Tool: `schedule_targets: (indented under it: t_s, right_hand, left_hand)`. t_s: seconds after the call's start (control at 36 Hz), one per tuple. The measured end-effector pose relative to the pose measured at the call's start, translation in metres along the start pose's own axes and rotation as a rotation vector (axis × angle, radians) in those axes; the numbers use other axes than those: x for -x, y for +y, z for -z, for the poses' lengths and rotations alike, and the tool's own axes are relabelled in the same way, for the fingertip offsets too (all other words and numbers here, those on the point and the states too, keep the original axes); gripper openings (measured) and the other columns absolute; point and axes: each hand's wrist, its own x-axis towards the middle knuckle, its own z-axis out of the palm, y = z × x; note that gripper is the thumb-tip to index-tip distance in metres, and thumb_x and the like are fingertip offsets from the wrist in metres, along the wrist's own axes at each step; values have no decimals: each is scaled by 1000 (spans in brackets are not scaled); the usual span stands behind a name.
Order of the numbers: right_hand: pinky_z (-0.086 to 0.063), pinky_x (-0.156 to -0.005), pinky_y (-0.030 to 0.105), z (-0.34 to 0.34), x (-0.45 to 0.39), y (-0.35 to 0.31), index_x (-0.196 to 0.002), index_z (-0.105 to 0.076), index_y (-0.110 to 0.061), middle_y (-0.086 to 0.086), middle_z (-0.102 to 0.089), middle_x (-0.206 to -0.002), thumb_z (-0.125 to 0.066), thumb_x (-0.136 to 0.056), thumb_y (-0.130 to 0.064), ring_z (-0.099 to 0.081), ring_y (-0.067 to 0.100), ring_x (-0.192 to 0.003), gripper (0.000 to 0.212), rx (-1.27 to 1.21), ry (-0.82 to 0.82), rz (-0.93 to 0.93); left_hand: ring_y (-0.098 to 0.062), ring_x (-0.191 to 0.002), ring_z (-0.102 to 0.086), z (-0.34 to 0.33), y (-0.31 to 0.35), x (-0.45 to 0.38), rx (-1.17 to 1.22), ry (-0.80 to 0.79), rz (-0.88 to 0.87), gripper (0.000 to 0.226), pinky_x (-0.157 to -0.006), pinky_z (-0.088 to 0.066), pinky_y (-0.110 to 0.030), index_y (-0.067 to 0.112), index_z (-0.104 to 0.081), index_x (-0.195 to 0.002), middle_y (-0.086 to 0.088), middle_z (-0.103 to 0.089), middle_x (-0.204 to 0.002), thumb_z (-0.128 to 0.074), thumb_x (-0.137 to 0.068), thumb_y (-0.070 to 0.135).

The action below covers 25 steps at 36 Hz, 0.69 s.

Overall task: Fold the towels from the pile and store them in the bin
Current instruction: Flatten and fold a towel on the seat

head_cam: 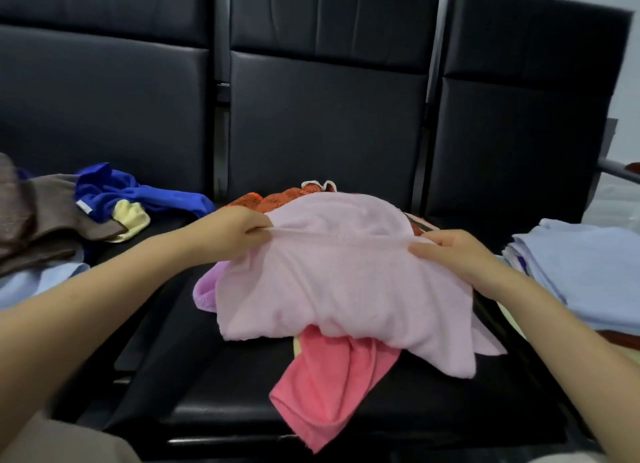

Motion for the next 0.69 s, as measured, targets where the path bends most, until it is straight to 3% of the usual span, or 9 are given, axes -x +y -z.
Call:
schedule_targets:
  t_s: [0.08,0.19,0.31,0.39,0.5,0.61,0.69]
  right_hand:
    - [-46,-72,32,1,-10,5,-88,-71,1,13,-68,-88,-68,-89,-31,-63,24,-81,32,-53,99,-9]
    - [-48,-72,32,-2,-28,6,-84,-74,-19,3,-71,-93,-66,-90,-28,-65,22,-88,12,-92,180,-14]
    - [-45,-67,30,-10,-50,-5,-92,-70,-17,1,-67,-90,-57,-95,-25,-61,18,-85,15,-30,248,22]
    - [-43,-63,26,-17,-73,-18,-95,-67,-15,-2,-64,-90,-53,-96,-23,-58,13,-81,16,-69,340,27]
    - [-51,-81,38,-31,-100,-15,-95,-67,-13,5,-66,-98,-54,-93,-27,-60,25,-93,19,-60,369,-54]
    - [-45,-68,26,-41,-103,5,-101,-70,-17,3,-67,-100,-59,-92,-27,-59,18,-85,17,-146,307,-159]
    - [-53,-83,40,-37,-97,12,-90,-72,-26,1,-70,-96,-62,-86,-35,-64,25,-91,14,-244,352,-189]
  left_hand:
    - [-7,-76,-55,3,-17,-3,110,14,88,23,-71,-43,-25,30,-61,-78,14,-61,-80,-52,-98,23]
    - [-2,-80,-56,1,-35,-12,138,20,146,13,-68,-41,-14,23,-65,-91,12,-63,-89,-54,-97,23]
    - [-10,-76,-54,-3,-43,-21,139,88,187,14,-63,-40,-18,20,-61,-89,8,-60,-84,-51,-98,21]
    - [-12,-81,-53,-8,-47,-29,165,199,260,14,-68,-39,-25,18,-58,-93,4,-59,-89,-46,-100,19]
    - [-17,-94,-51,-22,-57,-36,270,276,415,18,-80,-36,-28,13,-57,-103,-1,-57,-102,-40,-102,20]
    - [-18,-93,-48,-36,-64,-37,460,224,506,18,-81,-34,-28,13,-58,-102,-1,-55,-99,-41,-102,21]
    - [-17,-92,-47,-40,-67,-40,597,205,538,17,-80,-36,-28,14,-58,-97,-1,-54,-96,-44,-101,21]
